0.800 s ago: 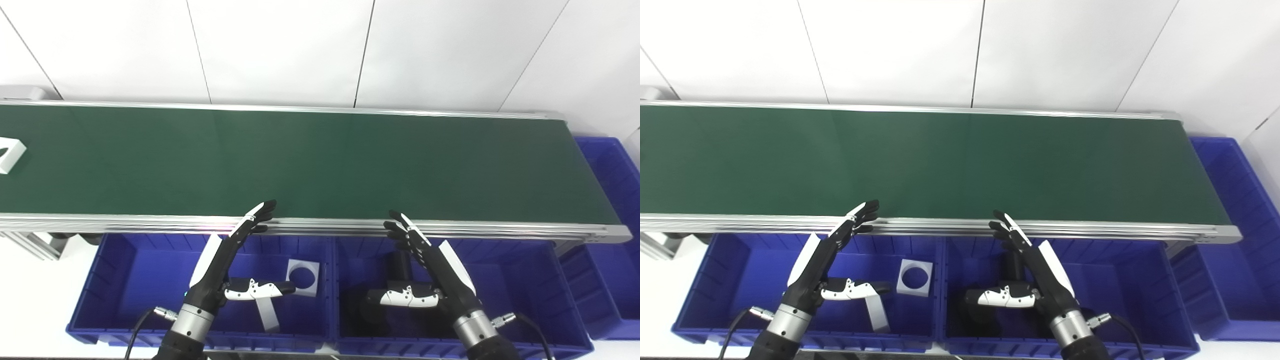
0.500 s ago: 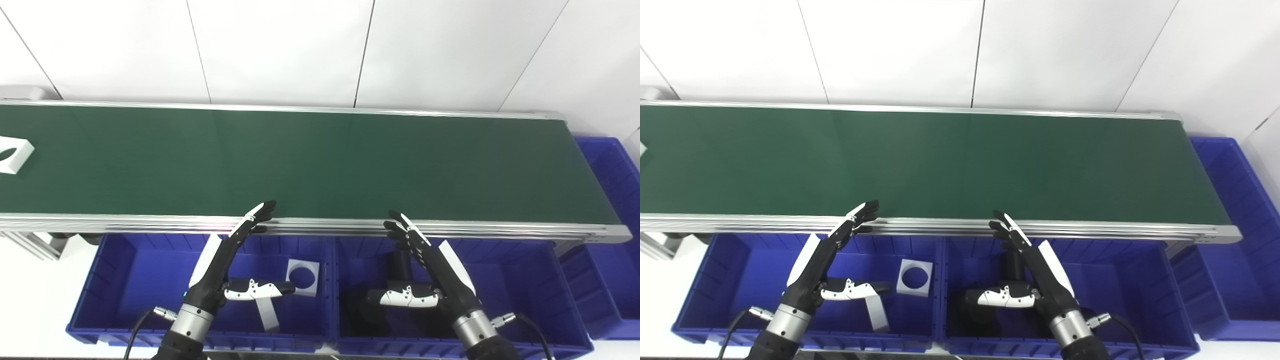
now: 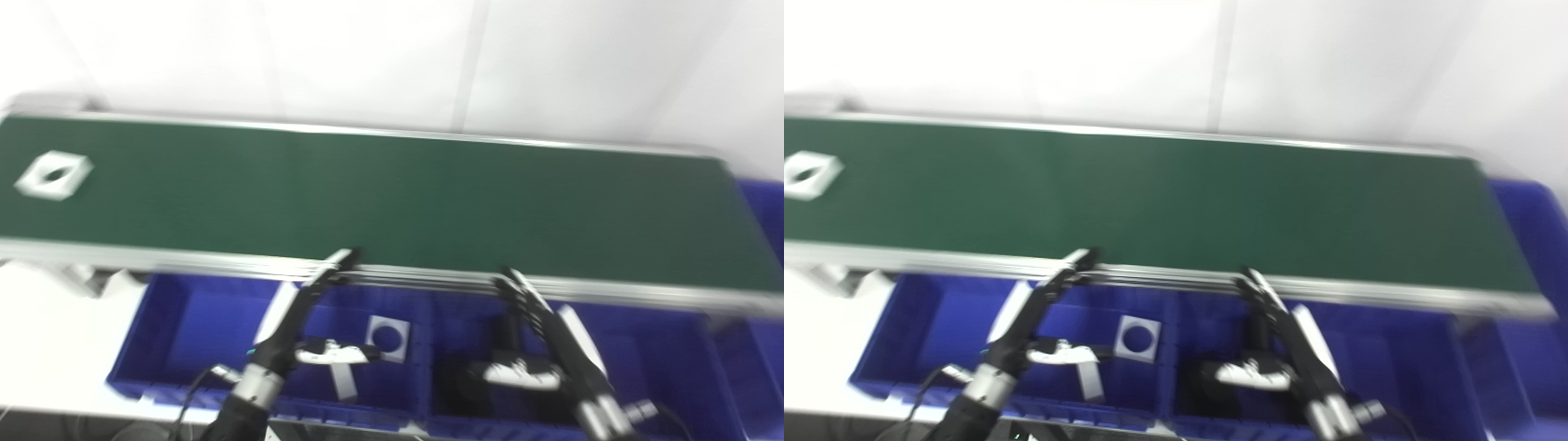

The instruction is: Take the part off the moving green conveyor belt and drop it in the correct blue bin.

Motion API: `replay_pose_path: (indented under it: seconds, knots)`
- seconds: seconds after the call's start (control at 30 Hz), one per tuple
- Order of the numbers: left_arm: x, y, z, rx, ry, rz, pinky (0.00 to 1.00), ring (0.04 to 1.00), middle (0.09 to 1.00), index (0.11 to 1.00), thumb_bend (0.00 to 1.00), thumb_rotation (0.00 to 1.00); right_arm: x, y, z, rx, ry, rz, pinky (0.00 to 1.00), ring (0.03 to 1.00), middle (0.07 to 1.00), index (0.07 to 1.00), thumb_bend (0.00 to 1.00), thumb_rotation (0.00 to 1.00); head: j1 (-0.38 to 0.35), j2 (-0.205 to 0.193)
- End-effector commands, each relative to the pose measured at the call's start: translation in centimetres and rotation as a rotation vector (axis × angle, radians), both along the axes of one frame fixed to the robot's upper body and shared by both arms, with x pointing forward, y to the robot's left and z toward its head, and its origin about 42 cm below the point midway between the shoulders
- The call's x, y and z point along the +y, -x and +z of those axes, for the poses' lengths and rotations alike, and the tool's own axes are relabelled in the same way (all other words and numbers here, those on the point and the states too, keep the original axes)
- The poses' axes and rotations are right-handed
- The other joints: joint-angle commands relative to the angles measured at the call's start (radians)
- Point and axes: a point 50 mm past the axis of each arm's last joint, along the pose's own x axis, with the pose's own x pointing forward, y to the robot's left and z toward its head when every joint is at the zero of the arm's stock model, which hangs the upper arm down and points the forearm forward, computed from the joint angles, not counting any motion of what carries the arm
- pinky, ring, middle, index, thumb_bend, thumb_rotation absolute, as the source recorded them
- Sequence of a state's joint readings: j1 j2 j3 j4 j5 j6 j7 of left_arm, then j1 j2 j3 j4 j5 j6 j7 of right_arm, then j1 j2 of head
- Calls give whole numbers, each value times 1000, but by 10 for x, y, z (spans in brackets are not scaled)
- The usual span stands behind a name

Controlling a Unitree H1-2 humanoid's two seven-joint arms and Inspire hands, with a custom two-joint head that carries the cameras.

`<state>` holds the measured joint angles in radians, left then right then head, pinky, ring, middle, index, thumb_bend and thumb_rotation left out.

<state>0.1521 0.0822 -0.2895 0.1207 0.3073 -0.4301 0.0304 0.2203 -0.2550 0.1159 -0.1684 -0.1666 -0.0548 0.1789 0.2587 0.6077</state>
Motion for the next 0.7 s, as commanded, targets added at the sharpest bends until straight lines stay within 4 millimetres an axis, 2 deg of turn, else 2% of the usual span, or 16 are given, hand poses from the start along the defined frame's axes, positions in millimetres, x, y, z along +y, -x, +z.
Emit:
replay_pose_path:
  seconds: [0.0,0.03,0.13,0.33,0.43,0.67]
  knots:
    - [-13,-6,8,-73,22,-2,815,863,895,894,898,388,-6,-3,10,-101,-23,23,864,888,905,965,763,65,27,-20]
    - [-16,-6,7,-68,25,-4,836,871,898,895,896,387,-7,-4,9,-101,-22,24,865,890,907,970,763,26,34,-26]
    - [-21,-6,3,-57,29,-9,870,891,910,900,891,380,-10,-4,6,-96,-19,25,849,893,912,978,763,2,42,-42]
    - [-25,-7,-3,-51,24,-4,888,906,917,901,892,376,-13,-4,2,-82,-23,29,866,899,915,980,763,0,40,-69]
    - [-26,-7,-6,-49,22,1,891,910,919,902,890,371,-14,-4,-1,-79,-13,31,854,893,913,976,769,0,35,-103]
    - [-24,-5,-11,-44,11,3,863,902,922,906,890,381,-13,-2,-6,-68,-29,24,864,899,917,969,779,0,29,-126]
